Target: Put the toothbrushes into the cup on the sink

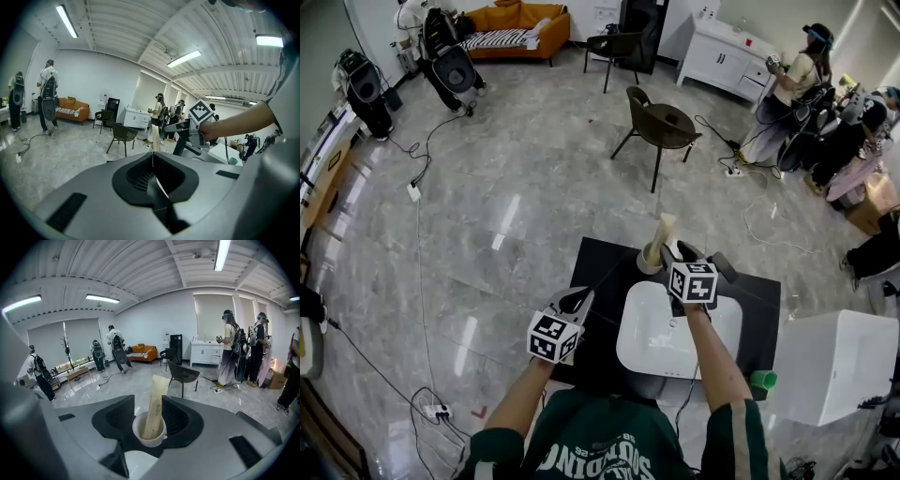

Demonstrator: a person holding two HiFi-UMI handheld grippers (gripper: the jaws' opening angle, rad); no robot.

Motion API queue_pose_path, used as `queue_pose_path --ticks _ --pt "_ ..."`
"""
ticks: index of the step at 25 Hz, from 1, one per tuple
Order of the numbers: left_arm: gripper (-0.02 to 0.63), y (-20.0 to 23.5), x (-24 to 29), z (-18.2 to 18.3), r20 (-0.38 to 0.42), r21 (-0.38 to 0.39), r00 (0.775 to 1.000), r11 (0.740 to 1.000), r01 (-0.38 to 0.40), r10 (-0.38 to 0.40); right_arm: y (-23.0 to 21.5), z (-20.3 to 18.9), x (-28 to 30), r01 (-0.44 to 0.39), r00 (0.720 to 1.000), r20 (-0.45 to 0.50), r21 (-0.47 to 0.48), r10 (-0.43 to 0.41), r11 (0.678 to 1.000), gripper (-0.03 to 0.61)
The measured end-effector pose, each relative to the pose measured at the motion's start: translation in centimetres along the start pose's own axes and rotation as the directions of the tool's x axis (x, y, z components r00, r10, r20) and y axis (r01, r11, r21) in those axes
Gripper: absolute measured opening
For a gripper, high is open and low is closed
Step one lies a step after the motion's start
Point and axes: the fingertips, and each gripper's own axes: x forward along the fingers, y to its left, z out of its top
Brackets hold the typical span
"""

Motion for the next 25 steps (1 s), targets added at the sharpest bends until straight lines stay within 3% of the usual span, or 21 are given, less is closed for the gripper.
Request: queue_pose_path --ticks 5,12,16,25 --pt "0.012 -0.4 -0.2 -0.2 0.003 0.001 1.0 1.0 -0.004 0.004 0.0 0.3 -1.1 0.018 0.999 0.038 -0.042 -0.016 0.999 0.187" --pt "0.012 -0.4 -0.7 -0.3 0.009 -0.006 1.0 1.0 -0.016 0.016 0.9 1.1 -3.2 0.045 0.993 0.112 -0.1 -0.034 0.994 0.065" --pt "0.012 -0.5 -0.7 -0.5 0.011 -0.008 1.0 1.0 -0.02 0.02 2.9 0.0 -3.9 0.019 0.992 0.129 -0.132 -0.002 0.991 0.046" --pt "0.012 0.2 -1.9 -0.7 0.017 -0.021 0.998 0.998 -0.057 0.057 8.2 -2.9 -3.3 -0.085 0.993 0.072 -0.155 0.097 0.984 0.046"
